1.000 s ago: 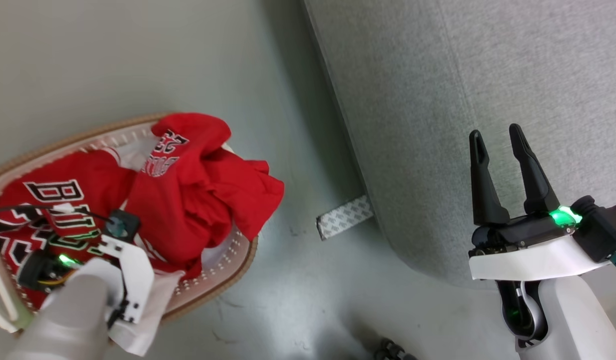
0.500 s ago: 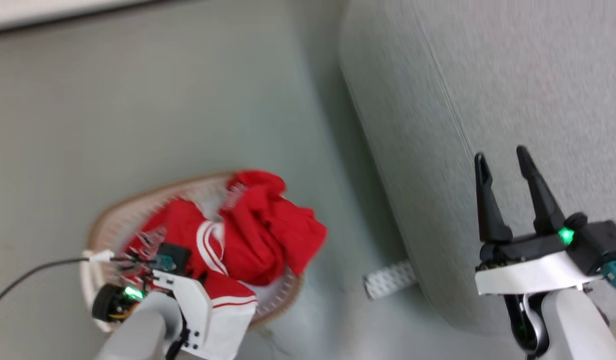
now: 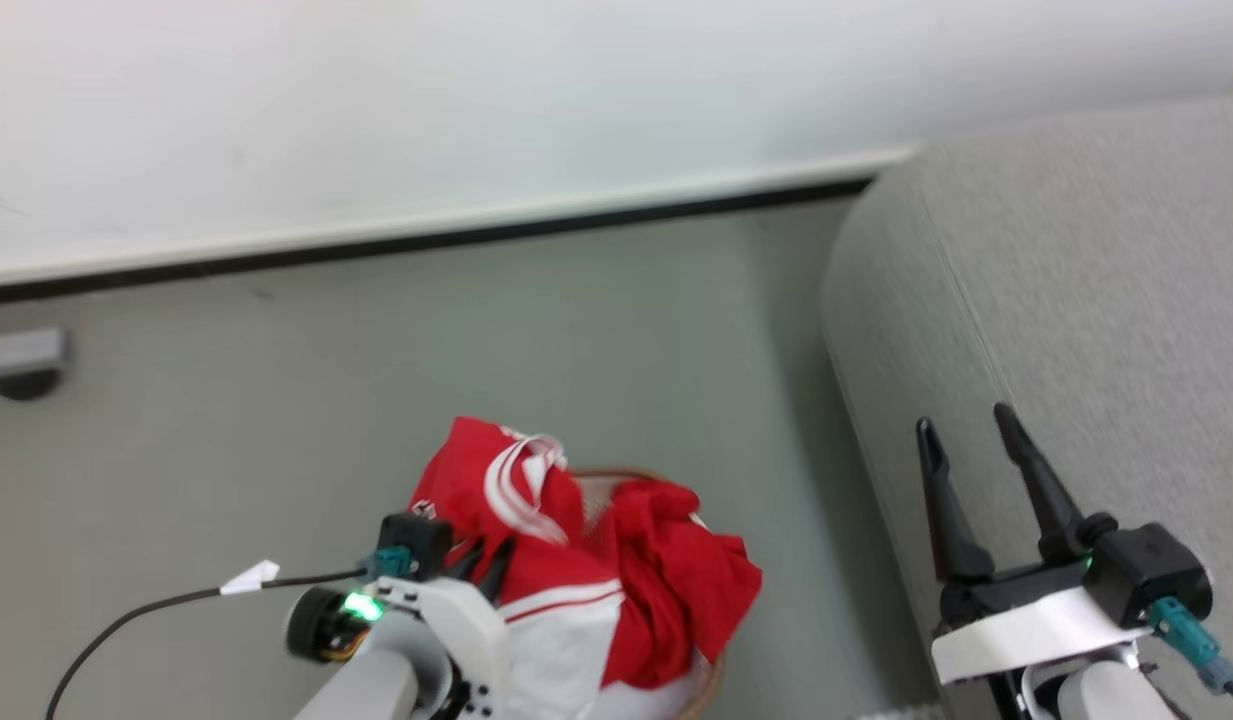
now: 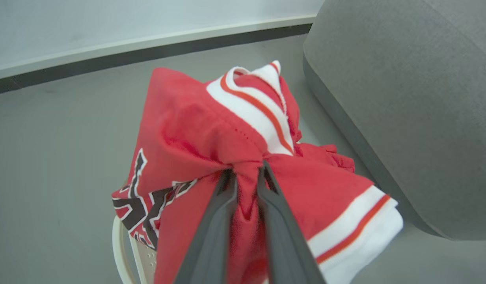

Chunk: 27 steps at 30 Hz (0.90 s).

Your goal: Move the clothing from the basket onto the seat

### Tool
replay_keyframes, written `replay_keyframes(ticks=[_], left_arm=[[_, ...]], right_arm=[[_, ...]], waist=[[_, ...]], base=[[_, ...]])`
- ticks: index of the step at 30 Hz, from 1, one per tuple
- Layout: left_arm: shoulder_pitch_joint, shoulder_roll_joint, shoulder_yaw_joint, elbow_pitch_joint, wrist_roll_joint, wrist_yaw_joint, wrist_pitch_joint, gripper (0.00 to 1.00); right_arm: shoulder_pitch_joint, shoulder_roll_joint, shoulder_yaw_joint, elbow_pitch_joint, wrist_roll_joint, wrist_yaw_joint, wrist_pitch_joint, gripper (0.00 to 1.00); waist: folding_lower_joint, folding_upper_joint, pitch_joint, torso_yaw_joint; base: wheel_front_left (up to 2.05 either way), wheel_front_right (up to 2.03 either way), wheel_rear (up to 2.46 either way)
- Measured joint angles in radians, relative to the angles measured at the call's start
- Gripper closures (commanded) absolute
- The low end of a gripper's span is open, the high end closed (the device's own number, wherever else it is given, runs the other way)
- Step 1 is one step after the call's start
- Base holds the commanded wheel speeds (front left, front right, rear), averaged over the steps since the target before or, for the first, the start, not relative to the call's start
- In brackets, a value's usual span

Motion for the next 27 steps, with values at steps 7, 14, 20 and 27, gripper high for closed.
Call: replay_keyframes(ticks=[7, 14, 20, 27], left_arm=[[0.065, 0.030, 0.019, -0.283, -0.035, 0.000, -0.003, 1.00], [0.110, 0.044, 0.047, -0.527, -0.052, 0.000, -0.003, 1.00], [0.126, 0.060, 0.050, -0.653, -0.055, 0.000, -0.003, 1.00], [0.141, 0.069, 0.048, -0.727, -0.072, 0.001, 0.005, 1.00]], right_arm=[[0.046, 0.000, 0.023, 0.010, 0.001, 0.000, 0.000, 0.00], [0.073, 0.000, 0.056, 0.015, 0.009, 0.000, 0.000, 0.00], [0.076, 0.000, 0.085, 0.018, 0.024, 0.000, 0.000, 0.00], [0.077, 0.000, 0.121, 0.030, 0.028, 0.000, 0.000, 0.00]], waist=[[-0.0001, 0.0000, -0.109, 0.074], [-0.0001, 0.0000, -0.178, 0.130], [0.0000, 0.0000, -0.202, 0.147], [0.0001, 0.0000, -0.197, 0.146]], base=[[0.00, 0.00, 0.00], [0.00, 0.00, 0.00], [0.00, 0.00, 0.00], [0.00, 0.00, 0.00]])
